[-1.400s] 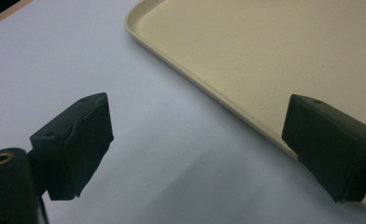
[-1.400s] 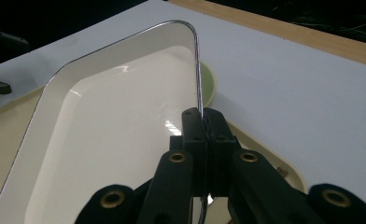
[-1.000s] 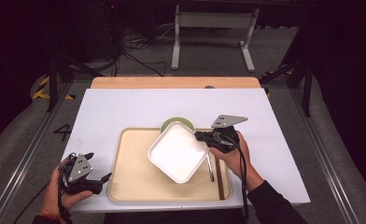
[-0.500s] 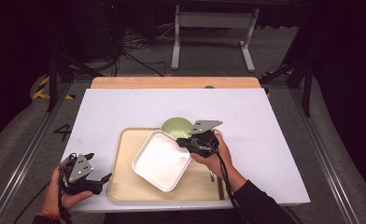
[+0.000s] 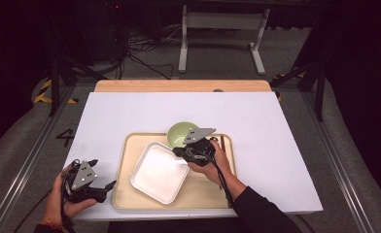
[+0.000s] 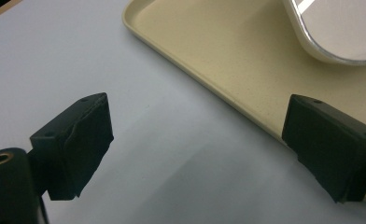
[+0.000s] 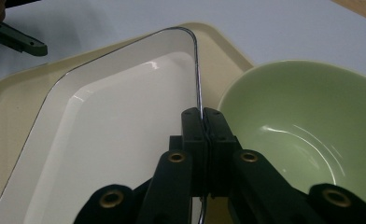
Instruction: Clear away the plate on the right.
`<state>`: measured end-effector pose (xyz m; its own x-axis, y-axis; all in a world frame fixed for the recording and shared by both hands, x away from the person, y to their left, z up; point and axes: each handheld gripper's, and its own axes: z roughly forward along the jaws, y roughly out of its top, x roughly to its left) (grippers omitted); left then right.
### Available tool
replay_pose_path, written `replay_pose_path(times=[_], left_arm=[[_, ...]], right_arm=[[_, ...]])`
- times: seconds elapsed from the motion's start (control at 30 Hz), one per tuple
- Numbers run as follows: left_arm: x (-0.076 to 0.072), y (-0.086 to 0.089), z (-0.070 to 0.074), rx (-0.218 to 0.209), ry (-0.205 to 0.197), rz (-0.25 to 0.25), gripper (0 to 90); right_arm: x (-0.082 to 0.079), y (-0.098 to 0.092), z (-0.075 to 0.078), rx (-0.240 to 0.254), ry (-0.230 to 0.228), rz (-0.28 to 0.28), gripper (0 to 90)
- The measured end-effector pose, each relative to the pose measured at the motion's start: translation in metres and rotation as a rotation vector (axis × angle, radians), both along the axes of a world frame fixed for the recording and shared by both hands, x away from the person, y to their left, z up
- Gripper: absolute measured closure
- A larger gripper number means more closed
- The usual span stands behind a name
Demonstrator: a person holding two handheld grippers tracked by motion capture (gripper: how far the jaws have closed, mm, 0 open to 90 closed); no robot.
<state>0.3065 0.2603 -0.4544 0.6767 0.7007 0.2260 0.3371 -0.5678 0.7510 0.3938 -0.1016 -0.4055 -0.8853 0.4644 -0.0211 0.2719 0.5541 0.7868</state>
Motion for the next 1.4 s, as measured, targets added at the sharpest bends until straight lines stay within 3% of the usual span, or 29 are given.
replay_pose_path(times=[0.4,0.53,0.7,0.8,0.93,1.2,1.4], left_arm=[[0.000,0.000,-0.001,0.005,0.006,0.001,9.5],[0.000,0.000,-0.001,-0.004,0.006,0.003,9.5],[-0.001,0.000,-0.001,-0.008,0.006,0.009,9.4],[-0.001,0.000,-0.001,-0.007,0.007,0.008,9.4],[0.000,0.000,-0.001,0.004,0.007,0.001,9.4],[0.000,0.000,-0.002,0.000,0.011,0.007,9.3],[0.000,0.000,-0.001,0.005,0.008,0.004,9.3]], right_arm=[[0.000,0.013,-0.005,-0.020,-0.001,0.022,87.9],[0.000,0.012,-0.004,-0.020,-0.015,0.022,83.4],[-0.005,0.010,-0.001,-0.029,-0.040,0.034,84.5],[-0.007,0.008,-0.003,-0.026,-0.026,0.048,87.1],[-0.015,0.006,-0.010,-0.061,-0.014,0.088,89.9],[-0.040,0.008,-0.028,-0.125,0.061,0.212,89.3],[-0.052,0.011,-0.032,-0.143,0.082,0.249,88.6]])
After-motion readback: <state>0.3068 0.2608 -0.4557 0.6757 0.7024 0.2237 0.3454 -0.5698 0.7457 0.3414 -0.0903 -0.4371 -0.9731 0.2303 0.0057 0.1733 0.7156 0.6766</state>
